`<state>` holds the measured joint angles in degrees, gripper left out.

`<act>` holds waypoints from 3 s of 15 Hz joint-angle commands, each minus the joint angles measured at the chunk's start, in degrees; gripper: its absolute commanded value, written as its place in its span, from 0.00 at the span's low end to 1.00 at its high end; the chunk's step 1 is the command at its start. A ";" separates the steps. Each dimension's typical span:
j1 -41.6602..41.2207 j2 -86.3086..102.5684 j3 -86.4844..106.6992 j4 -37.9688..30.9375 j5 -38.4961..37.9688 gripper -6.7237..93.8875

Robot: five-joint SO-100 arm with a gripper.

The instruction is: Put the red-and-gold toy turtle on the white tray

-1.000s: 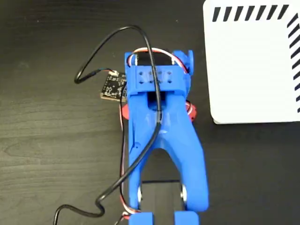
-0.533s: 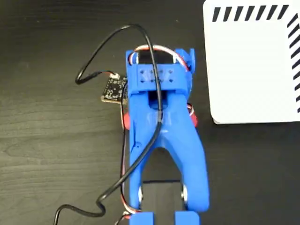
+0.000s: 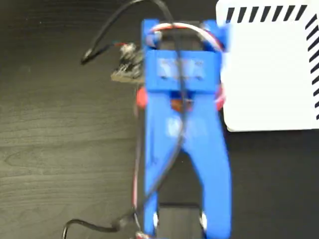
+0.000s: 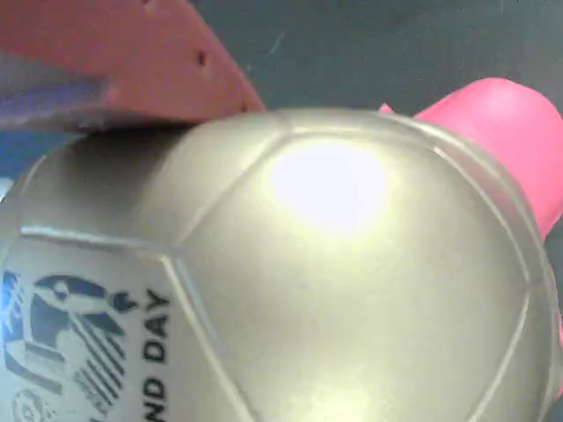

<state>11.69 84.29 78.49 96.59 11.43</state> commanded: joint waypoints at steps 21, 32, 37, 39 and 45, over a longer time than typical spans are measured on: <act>23.91 -22.24 -33.84 -2.37 -6.86 0.07; 23.47 -24.35 -25.22 -9.67 -4.75 0.24; 23.55 -23.29 -22.15 -9.67 -5.19 0.69; 23.55 -22.59 -21.53 -9.67 -5.36 0.69; 23.12 -21.09 -21.36 -8.61 -4.83 0.73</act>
<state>34.01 55.99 57.92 86.75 5.80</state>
